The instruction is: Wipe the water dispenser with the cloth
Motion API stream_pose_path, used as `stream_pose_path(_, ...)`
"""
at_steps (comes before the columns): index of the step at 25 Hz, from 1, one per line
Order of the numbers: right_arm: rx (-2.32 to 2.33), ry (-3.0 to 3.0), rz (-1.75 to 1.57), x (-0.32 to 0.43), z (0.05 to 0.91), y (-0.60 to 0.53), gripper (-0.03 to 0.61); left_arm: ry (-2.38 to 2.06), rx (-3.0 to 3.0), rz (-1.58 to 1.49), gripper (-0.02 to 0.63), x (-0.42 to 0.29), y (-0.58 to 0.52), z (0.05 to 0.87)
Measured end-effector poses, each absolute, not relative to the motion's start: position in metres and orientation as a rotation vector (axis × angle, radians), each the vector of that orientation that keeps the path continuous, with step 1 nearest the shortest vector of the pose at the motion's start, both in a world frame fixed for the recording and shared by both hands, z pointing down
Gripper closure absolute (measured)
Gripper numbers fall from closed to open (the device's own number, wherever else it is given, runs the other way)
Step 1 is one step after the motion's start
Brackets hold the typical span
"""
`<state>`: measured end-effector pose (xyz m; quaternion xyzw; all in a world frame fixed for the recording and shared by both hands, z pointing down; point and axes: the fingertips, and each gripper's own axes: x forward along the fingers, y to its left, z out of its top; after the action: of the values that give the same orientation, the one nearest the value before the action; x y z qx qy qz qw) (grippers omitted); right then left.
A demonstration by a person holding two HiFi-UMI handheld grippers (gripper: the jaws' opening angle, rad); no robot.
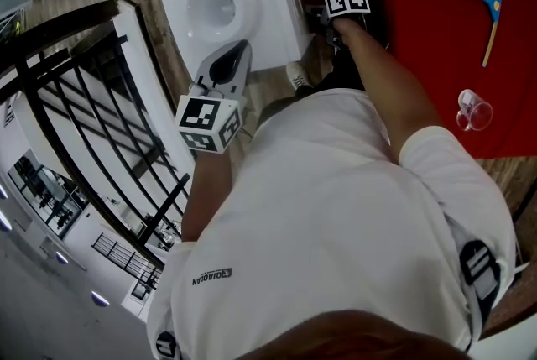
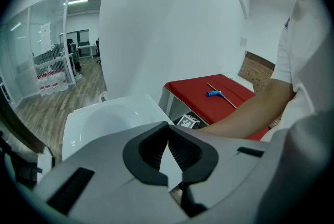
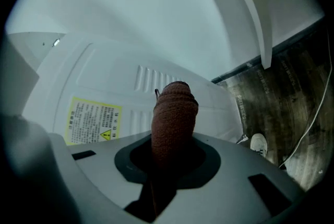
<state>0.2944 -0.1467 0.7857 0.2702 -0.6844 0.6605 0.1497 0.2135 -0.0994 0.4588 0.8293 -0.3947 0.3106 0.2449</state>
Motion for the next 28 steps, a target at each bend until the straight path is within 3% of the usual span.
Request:
stream_pose_path(18, 0.901, -1.842, 1.939, 0.304, 0.797, -0.156, 0.514, -1.090, 2.249, 0.822, 0.621, 0.220, -0.115, 0.464)
stream_pose_path(28, 0.766, -2.171, 1.906, 0.317, 0.672, -0.189, 0.514, -1.128, 2.283, 0.779, 0.621, 0.214, -0.123, 0.447)
